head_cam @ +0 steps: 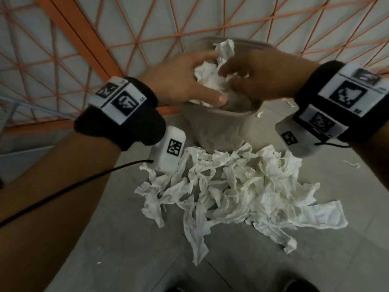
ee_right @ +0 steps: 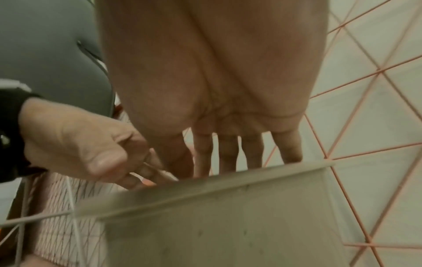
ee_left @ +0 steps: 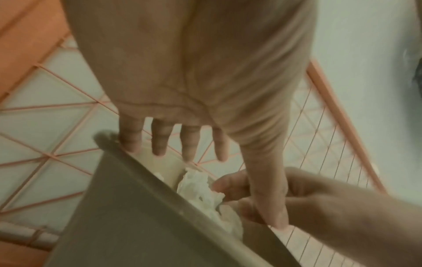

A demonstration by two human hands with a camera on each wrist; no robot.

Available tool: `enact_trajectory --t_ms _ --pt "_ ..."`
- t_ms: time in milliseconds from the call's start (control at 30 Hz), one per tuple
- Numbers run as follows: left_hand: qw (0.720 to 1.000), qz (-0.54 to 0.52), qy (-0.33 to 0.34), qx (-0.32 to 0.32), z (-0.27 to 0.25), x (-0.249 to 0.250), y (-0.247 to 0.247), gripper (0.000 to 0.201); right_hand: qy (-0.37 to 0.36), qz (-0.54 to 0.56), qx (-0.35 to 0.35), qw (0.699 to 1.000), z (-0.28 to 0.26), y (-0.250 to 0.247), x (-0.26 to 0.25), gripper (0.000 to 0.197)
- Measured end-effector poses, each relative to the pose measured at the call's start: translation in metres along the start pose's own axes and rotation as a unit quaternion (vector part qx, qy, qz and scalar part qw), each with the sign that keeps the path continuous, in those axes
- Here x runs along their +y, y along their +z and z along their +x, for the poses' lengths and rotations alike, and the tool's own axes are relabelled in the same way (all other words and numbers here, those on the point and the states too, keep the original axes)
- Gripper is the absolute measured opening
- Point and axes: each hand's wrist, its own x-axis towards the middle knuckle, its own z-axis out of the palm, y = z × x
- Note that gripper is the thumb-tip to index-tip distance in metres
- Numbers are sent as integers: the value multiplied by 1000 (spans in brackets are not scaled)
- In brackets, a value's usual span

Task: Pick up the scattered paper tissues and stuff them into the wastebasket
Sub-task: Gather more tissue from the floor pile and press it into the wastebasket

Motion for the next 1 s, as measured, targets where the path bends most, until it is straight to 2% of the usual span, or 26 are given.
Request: enact_trajectory --t_ms 67,133,200,233,300,400,467,533,633,733,800,833,900,1000 --pt "989 -73 48 121 -27 -9 0 77 -28 71 123 989 -25 2 -3 38" --pt "962 -117 46 241 -52 -28 13 56 -52 147 232 960 -51 9 -8 32" --pt "946 -128 -6 298 -72 -59 36 42 -75 213 264 938 -71 24 -17 27" --pt "946 -120 -50 297 -80 -78 50 41 -92 230 252 936 -76 34 -24 26" --pt "961 -67 -149 224 -94 -123 80 55 -141 222 219 940 -79 57 -41 23" --pt "966 26 -255 17 -110 -181 121 98 -223 171 232 931 -72 81 -65 24" --pt "951 81 -288 -84 -115 -206 139 119 -266 162 243 919 -65 92 -81 23" --pt "937 126 -294 -138 -111 -218 150 130 -280 162 205 924 -60 108 -95 21" --pt "931 178 -274 -161 -105 -231 155 133 -270 130 59 952 -43 158 -107 34" --pt "948 159 -233 -150 -99 -234 157 123 -182 29 -147 972 -27 205 -101 76" --pt "961 134 -197 -138 -98 -228 159 104 -118 1 -228 966 -19 228 -95 95" --pt "967 133 -177 -127 -97 -224 160 94 -98 -2 -242 965 -17 237 -92 99" --pt "975 123 -150 -105 -96 -219 162 73 -76 -15 -246 966 -16 249 -86 92" --pt "982 90 -148 -81 -99 -213 166 48 -75 -21 -198 977 -23 255 -80 54"
